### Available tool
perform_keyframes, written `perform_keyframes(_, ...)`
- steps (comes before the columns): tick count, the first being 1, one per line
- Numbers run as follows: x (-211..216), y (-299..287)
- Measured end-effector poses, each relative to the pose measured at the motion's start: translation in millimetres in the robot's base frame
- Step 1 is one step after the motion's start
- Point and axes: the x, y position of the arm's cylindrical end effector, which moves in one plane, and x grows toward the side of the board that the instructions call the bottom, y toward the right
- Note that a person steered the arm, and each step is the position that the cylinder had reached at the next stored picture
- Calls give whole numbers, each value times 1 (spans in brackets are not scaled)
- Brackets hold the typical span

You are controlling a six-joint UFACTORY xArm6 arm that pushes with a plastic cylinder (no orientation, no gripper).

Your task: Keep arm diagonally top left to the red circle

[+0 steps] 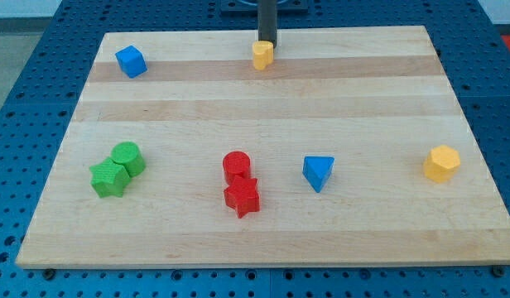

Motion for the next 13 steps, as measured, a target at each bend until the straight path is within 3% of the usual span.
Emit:
perform_keyframes(1, -4, 6)
perform_keyframes(2, -10, 63)
perform_keyframes(3, -10, 64)
perform_keyframes(4, 35, 97)
perform_keyframes(5, 51, 104)
perform_keyframes(6, 102, 91)
perform_keyframes(7, 122, 83)
perform_keyframes(12, 186, -92)
perform_keyframes(13, 186, -92)
